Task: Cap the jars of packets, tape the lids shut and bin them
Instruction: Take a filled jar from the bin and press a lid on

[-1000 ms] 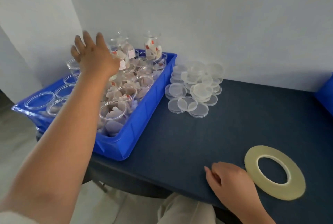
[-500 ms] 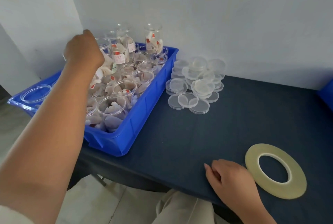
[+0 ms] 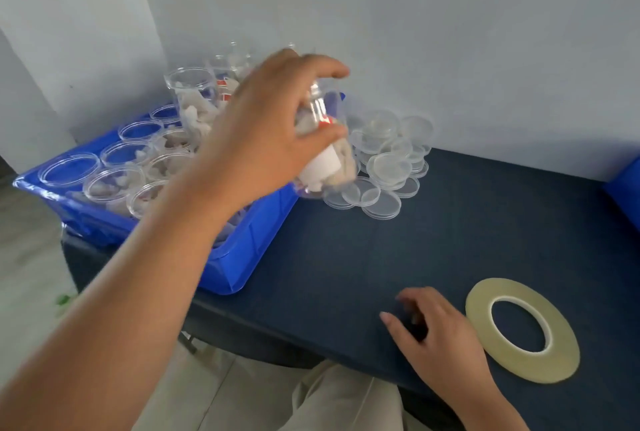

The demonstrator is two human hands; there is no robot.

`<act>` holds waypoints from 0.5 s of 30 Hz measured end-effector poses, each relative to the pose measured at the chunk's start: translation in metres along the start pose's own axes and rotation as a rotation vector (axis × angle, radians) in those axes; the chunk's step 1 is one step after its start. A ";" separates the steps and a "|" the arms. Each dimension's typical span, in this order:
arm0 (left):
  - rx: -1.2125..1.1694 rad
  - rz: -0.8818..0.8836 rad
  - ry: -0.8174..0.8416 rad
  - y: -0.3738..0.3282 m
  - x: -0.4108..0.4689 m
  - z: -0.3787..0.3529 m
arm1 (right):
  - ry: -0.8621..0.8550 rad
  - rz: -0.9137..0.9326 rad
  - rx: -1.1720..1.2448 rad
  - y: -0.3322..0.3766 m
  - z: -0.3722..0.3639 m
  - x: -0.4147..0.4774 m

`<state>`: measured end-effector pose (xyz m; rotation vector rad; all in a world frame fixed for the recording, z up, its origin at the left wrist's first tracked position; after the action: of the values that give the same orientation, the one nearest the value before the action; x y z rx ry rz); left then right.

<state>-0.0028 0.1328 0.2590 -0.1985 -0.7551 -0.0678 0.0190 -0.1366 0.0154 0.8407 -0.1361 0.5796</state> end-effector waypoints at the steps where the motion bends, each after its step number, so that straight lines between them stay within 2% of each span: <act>1: -0.046 -0.047 0.063 -0.020 -0.011 -0.019 | -0.007 -0.035 0.089 0.000 -0.001 -0.001; 4: -0.080 -0.272 0.201 -0.072 -0.052 -0.079 | -0.031 -0.067 0.415 0.005 -0.002 -0.001; 6: -0.117 -0.402 0.212 -0.096 -0.077 -0.107 | -0.046 -0.080 0.499 0.010 -0.003 0.003; 9: -0.172 -0.510 0.177 -0.115 -0.103 -0.138 | -0.172 -0.066 0.526 0.004 0.002 0.010; 12: -0.346 -0.459 0.101 -0.113 -0.105 -0.155 | -0.247 -0.120 0.538 -0.010 0.005 0.009; 13: -0.392 -0.388 0.042 -0.106 -0.100 -0.160 | -0.259 -0.154 0.568 -0.015 0.005 0.009; 15: -0.421 -0.127 -0.035 -0.077 -0.082 -0.175 | -0.269 -0.213 0.596 -0.021 0.004 0.007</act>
<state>0.0456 0.0208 0.0907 -0.5529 -0.7822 -0.3453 0.0369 -0.1472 0.0068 1.4931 -0.1177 0.3005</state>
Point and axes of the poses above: each hand's wrist, its own x-axis towards the middle knuckle, its own z-axis out of the back of the hand, y = z × x, the point moved 5 cm from there along x, towards the middle knuckle, and after that the axes turned 12 degrees about x, right-handed, at the moved point
